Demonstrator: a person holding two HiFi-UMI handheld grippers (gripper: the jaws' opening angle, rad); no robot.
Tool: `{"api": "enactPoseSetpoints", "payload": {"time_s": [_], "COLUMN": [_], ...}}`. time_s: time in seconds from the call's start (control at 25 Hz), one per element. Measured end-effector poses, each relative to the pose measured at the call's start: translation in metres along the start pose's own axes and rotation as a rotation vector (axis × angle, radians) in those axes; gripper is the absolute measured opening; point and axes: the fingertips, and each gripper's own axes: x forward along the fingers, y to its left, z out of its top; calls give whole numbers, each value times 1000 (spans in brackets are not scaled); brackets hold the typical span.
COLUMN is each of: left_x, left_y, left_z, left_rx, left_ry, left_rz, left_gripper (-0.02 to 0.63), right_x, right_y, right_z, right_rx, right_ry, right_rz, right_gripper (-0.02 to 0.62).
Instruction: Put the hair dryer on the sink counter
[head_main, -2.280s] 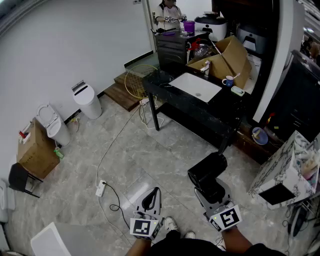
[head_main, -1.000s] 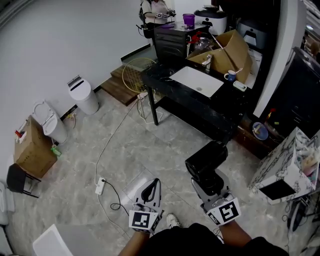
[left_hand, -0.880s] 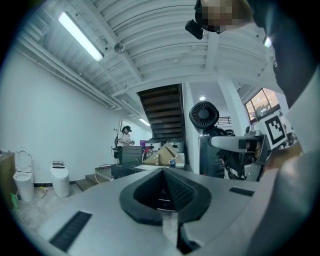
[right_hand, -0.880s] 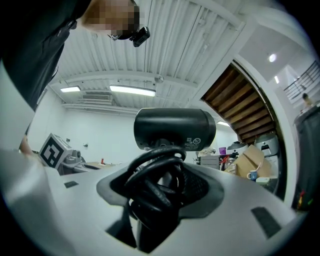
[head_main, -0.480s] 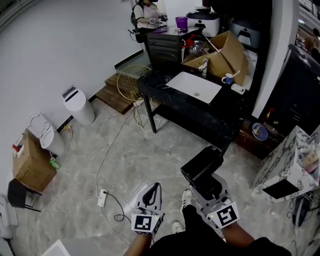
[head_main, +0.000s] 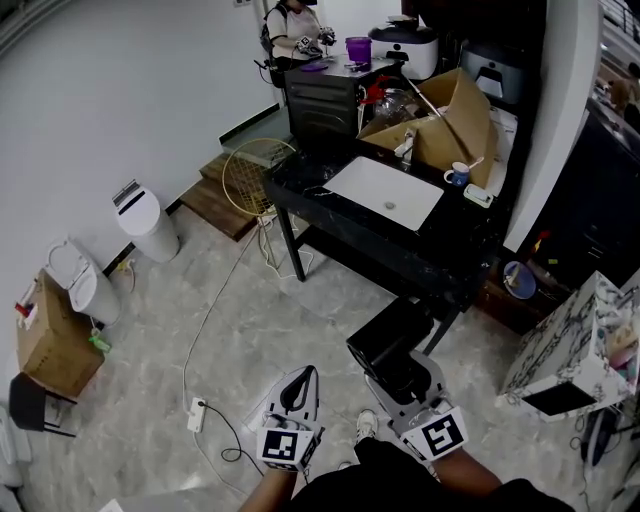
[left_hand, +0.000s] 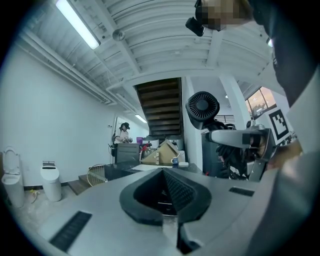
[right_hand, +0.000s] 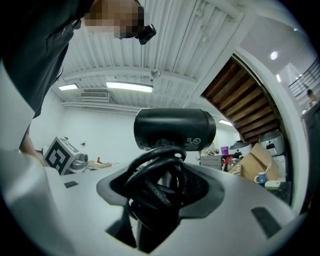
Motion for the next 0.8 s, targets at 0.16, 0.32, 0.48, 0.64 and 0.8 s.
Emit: {"api": "enactPoseSetpoints", "payload": {"time_s": [0.16,0.32,0.48,0.64,0.8], "left_x": [42,83,118,145,173], "left_y": [8,15,18,30,32], "left_z": [4,5,20,25,23], "left_rx": [-1,14,34,47,44], "left_ry": [0,9,-18,-17,-48], "left_rz": [-9,-1,2,30,-10], "left_gripper": [-5,-5,-5,-5,-5], "right_x": [23,42,56,69,80], "right_y": [-34,-66,-98,-122,-143], "right_z": [-9,-18,-23,-33,-40], "right_rx": [-7,29,56,50,49], "right_ry": [-4,-16,-26,-22,-15], "right_rz": [9,31,28,14,-6], "right_gripper": [252,253,253,253,253]}}
